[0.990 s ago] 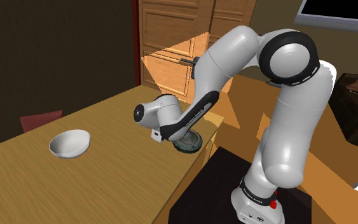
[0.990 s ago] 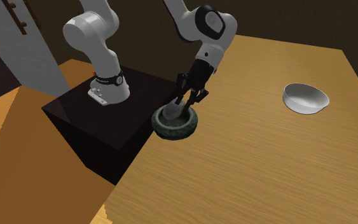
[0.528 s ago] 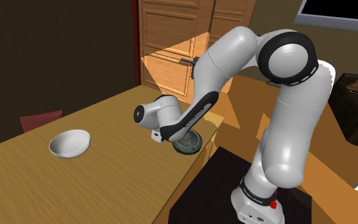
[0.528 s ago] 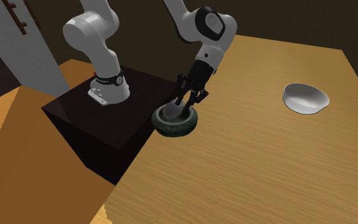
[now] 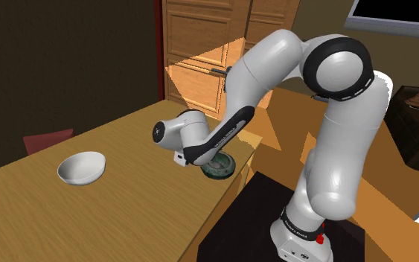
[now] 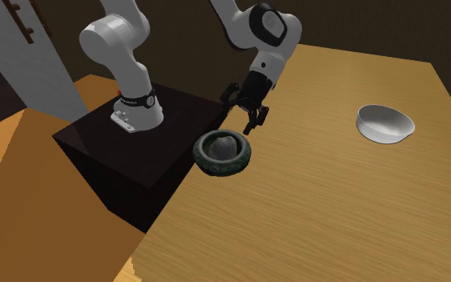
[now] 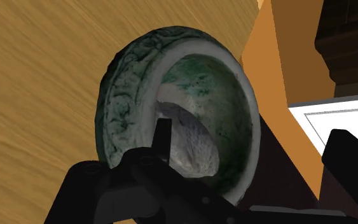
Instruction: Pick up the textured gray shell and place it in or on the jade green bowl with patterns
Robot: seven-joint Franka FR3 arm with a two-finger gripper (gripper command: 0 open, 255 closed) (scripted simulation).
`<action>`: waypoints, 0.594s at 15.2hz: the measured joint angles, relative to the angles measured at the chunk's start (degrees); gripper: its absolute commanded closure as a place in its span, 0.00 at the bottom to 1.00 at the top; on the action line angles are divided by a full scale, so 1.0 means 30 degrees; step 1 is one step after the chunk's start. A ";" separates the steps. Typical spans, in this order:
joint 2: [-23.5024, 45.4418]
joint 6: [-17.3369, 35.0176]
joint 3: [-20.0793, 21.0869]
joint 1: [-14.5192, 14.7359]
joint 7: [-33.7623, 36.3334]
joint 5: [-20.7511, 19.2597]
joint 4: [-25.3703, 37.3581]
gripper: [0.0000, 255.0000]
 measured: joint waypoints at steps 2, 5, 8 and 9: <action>-0.0172 -0.0875 0.0332 0.0346 -0.0240 0.0557 0.0625 0.00; -0.0255 -0.1298 0.0506 0.0527 -0.0312 0.0840 0.0889 0.00; -0.0286 -0.1359 0.0528 0.0549 -0.0326 0.0881 0.0906 0.00; -0.0286 -0.1364 0.0529 0.0551 -0.0326 0.0884 0.0910 0.00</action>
